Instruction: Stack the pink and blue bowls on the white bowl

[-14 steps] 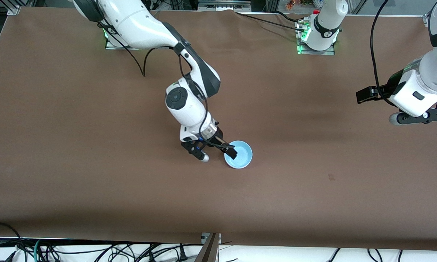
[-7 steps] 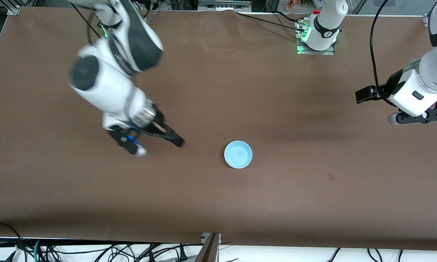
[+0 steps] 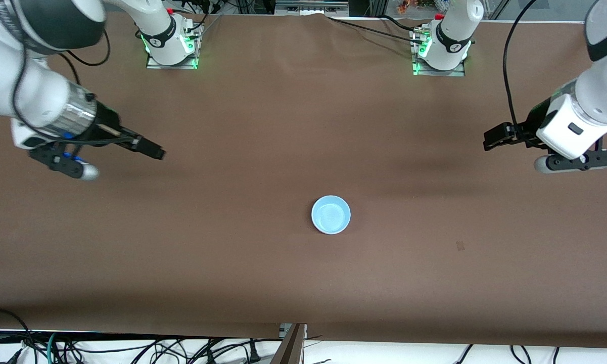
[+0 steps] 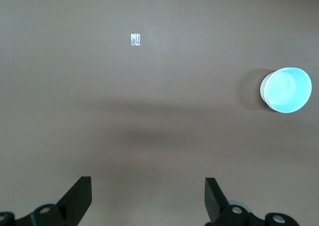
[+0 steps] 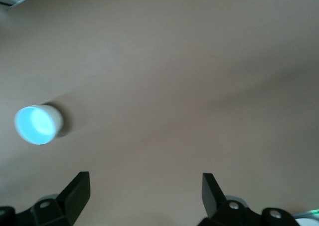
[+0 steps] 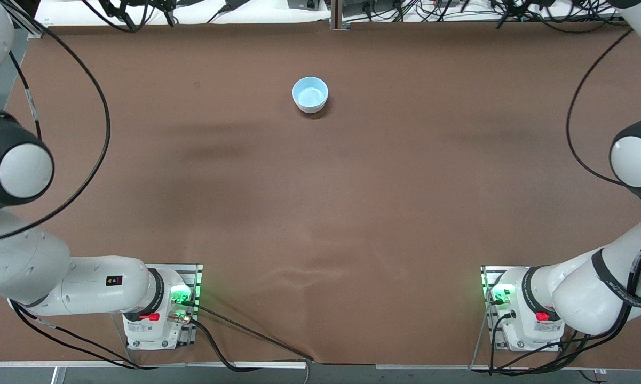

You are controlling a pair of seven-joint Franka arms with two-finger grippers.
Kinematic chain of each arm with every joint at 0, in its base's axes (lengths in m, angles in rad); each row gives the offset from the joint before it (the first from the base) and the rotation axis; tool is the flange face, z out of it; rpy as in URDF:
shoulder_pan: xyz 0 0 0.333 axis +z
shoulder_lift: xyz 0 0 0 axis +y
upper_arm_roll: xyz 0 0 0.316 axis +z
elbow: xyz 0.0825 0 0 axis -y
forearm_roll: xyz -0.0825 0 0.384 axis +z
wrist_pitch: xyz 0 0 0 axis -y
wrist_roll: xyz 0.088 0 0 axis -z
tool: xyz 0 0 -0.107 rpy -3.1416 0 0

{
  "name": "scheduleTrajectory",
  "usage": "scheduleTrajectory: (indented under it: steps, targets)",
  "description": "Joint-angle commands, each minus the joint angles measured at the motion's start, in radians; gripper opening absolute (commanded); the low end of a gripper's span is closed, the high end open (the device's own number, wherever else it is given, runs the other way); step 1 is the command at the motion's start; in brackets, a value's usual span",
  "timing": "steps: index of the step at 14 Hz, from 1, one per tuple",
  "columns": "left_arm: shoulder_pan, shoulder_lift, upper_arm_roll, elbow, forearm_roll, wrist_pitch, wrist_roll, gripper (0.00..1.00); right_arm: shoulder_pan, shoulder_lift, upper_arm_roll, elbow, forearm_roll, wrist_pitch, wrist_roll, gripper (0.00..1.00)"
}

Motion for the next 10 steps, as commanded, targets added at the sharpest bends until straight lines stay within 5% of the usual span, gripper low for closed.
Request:
scheduleTrajectory:
  steps: [1, 4, 10]
  targets:
    - [0.015, -0.132, 0.007, -0.164, -0.022, 0.059, 0.045, 1.0, -0.037, -0.235, 0.014, -0.263, -0.128, 0.049, -0.109, 0.99]
    - [0.033, -0.139, 0.01, -0.176, -0.022, 0.052, 0.071, 1.0, -0.465, -0.28, 0.371, -0.289, -0.139, 0.046, -0.211, 0.99]
    - [0.031, -0.138, 0.005, -0.168, -0.022, 0.038, 0.072, 1.0, -0.474, -0.251, 0.329, -0.296, -0.203, 0.084, -0.522, 1.0]
